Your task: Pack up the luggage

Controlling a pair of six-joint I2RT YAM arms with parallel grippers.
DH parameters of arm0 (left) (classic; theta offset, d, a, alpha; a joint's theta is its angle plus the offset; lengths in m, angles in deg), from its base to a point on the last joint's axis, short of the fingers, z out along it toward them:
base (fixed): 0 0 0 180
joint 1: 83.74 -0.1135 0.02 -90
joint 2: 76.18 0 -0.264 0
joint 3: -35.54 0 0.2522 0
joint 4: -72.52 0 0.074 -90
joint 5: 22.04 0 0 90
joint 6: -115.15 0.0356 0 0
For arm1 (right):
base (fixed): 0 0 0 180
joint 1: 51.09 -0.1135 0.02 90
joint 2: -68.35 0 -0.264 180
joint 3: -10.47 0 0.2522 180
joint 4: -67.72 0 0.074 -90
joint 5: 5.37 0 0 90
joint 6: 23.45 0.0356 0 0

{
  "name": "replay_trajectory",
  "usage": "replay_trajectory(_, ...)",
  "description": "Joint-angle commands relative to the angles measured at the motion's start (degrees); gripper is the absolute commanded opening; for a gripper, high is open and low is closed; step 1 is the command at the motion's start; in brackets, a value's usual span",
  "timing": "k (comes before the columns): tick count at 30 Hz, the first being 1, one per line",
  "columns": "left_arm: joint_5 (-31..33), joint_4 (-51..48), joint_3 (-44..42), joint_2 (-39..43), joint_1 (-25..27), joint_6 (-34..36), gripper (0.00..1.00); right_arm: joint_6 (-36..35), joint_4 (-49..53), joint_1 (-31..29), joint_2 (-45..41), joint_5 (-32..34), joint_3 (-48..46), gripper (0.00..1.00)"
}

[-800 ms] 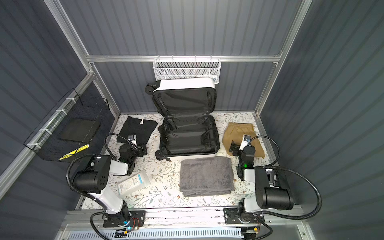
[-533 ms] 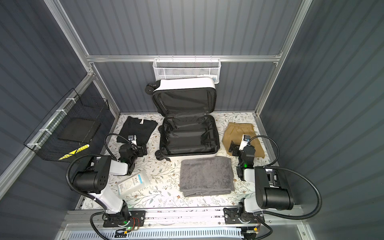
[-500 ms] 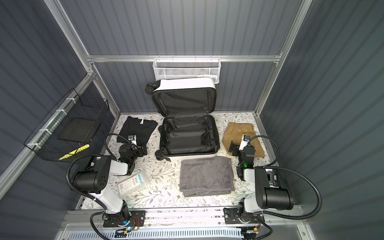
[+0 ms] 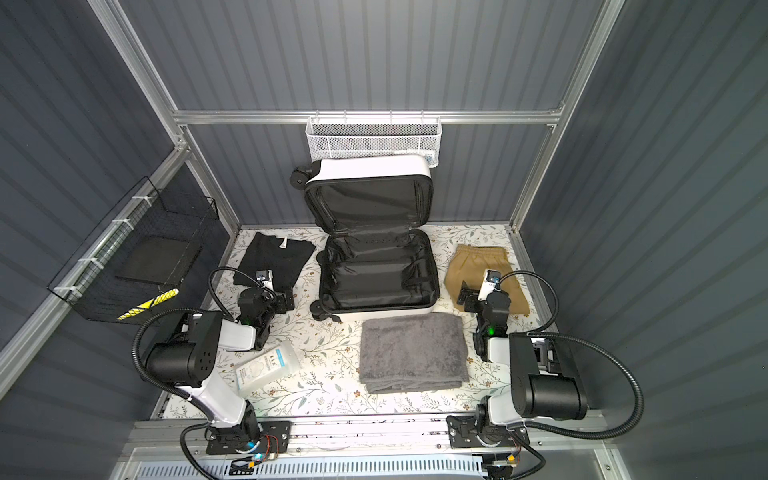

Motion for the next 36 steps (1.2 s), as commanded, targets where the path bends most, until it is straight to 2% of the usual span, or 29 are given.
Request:
replay_trajectory(1,-0.25,0.12,0.21,-0.38,0.42,0.96,1.00,-0.73,0.13,-0.14,-0.48,-0.53,0.65,0.99)
replay_trajectory(12,-0.46,0.05,0.22,-0.25,0.41,0.92,1.00,-0.29,-0.92,-0.02,-0.73,-0.24,0.10,0.99)
replay_trajectory(14,-0.23,1.29,-0.28,0.12,0.42,0.84,1.00,0.90,-0.66,0.16,-3.16,2.53,-0.93,0.99)
replay_trajectory(18,3.10,-4.24,1.14,3.73,0.42,-0.14,1.00,2.29,1.68,0.32,-9.41,6.32,-2.81,0.99)
replay_trajectory(21,5.19,-12.04,3.82,7.22,0.42,-1.00,1.00,5.68,10.94,0.31,-16.05,12.86,-2.23,0.99)
replay_trajectory(24,6.97,-21.44,7.73,10.55,0.42,-3.09,1.00,7.28,24.53,0.29,-23.36,13.77,1.44,0.99)
replay_trajectory(26,6.66,-27.00,10.05,13.22,0.47,-5.78,1.00,12.49,31.81,0.35,-27.31,14.03,3.71,0.99)
replay_trajectory(28,6.35,-32.90,12.34,16.36,0.57,-9.46,1.00,23.93,39.12,0.54,-31.16,16.73,5.67,0.99)
replay_trajectory(29,5.98,-34.84,13.26,17.61,0.59,-10.66,1.00,26.73,42.43,0.81,-32.77,16.03,6.80,0.99)
replay_trajectory(36,2.02,-55.91,23.64,24.09,2.30,-19.01,1.00,24.59,57.57,1.05,-35.96,-3.56,16.27,0.99)
